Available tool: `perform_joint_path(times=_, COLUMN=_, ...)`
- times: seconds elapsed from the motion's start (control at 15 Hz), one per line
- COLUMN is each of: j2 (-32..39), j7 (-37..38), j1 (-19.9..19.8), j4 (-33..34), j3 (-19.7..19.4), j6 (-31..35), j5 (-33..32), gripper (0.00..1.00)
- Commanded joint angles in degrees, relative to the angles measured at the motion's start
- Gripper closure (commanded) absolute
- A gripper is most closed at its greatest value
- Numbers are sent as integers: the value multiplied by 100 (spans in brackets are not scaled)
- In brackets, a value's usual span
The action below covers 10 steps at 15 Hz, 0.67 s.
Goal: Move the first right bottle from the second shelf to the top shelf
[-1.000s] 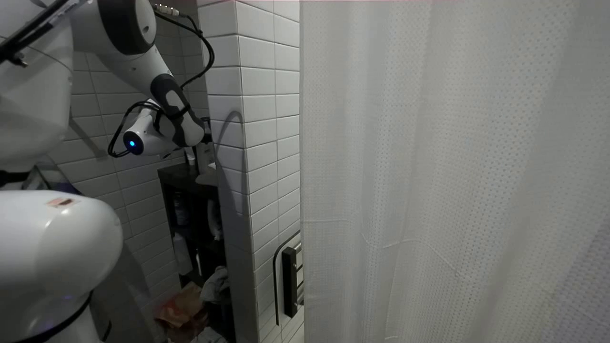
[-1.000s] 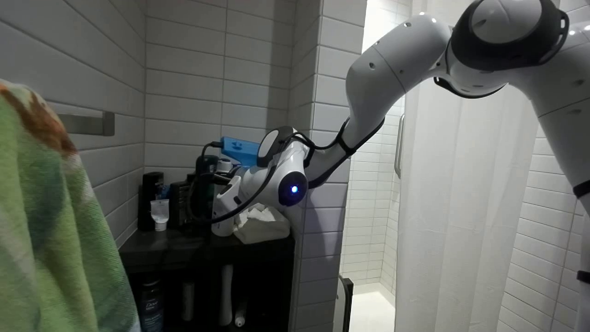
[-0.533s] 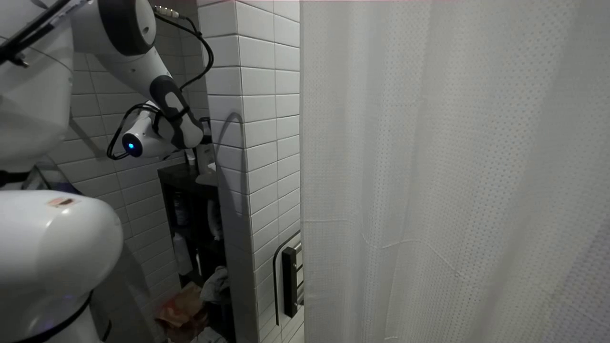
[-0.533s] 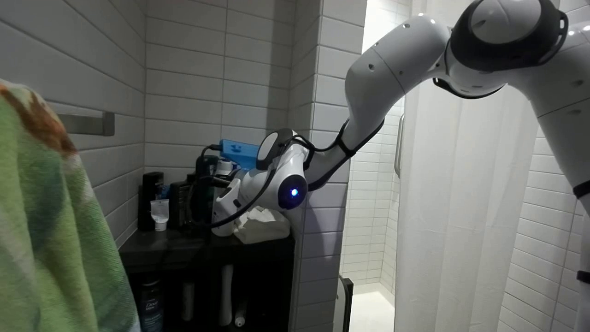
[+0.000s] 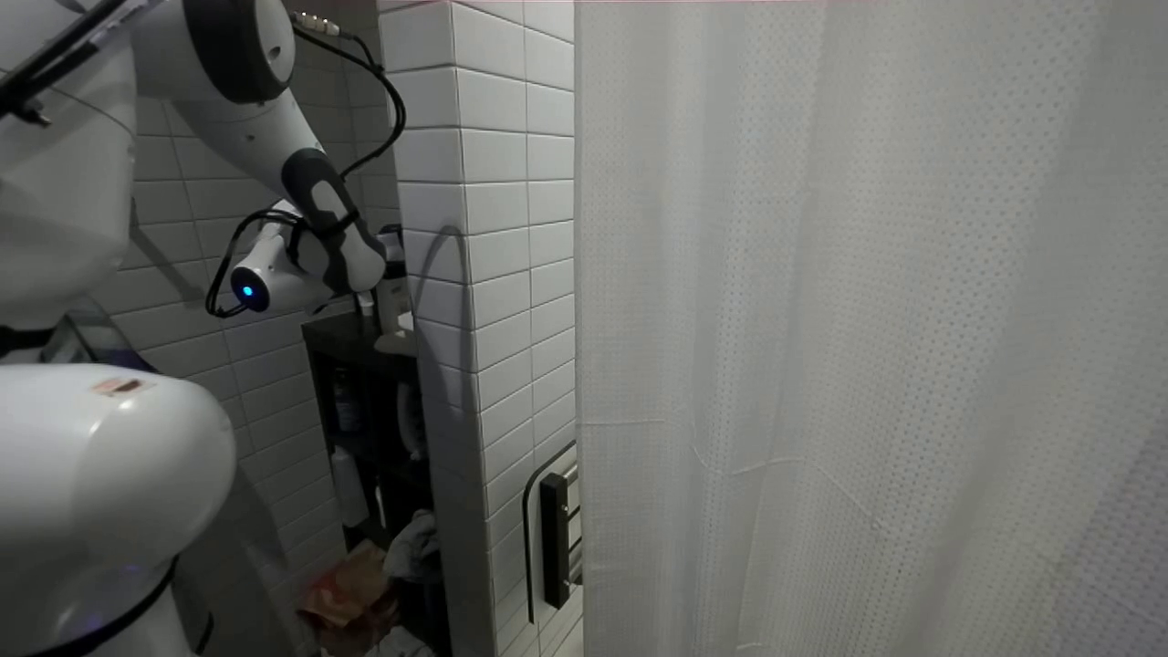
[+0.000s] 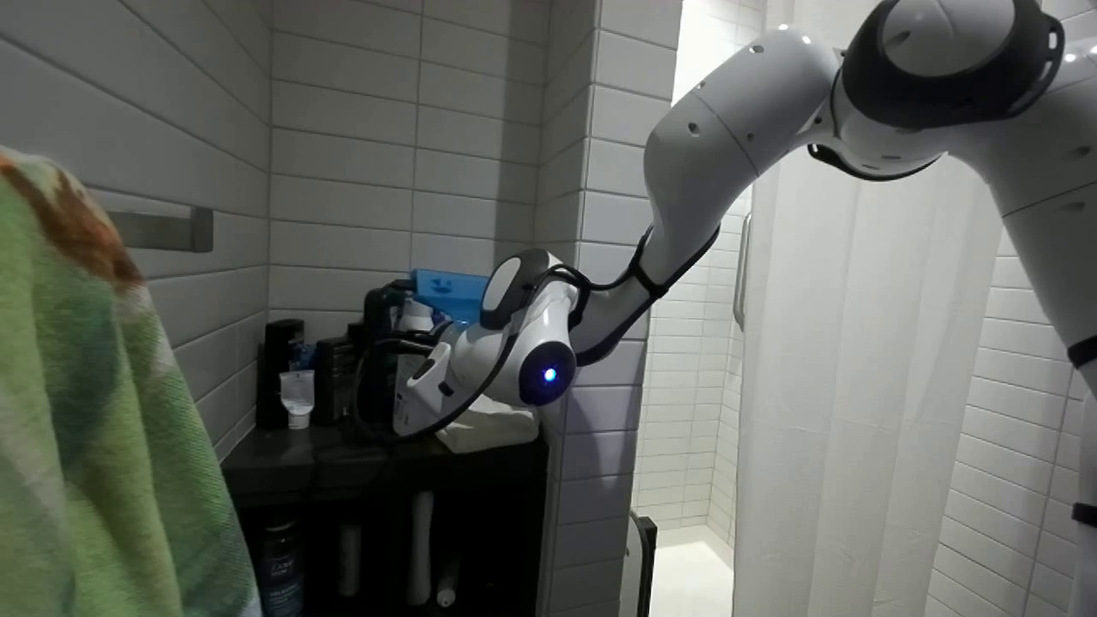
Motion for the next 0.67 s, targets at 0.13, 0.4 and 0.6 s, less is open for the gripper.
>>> perform_joint_path(times=0.13, j2=-619, j7=366, j1=-108, j4=-846, j3=14, j6=86, j5=-141, gripper=0)
perform_joint_path(times=0.4, j2=-1041, j7=669, j1=-126, j4=-1419, j3=117, j6=134, j5=-232, gripper=0)
perform_joint_path(times=0.6, j2=-1464, j7=843, j1=-120, j4=-1893, j3=259, j6=260, j5=-221, gripper=0)
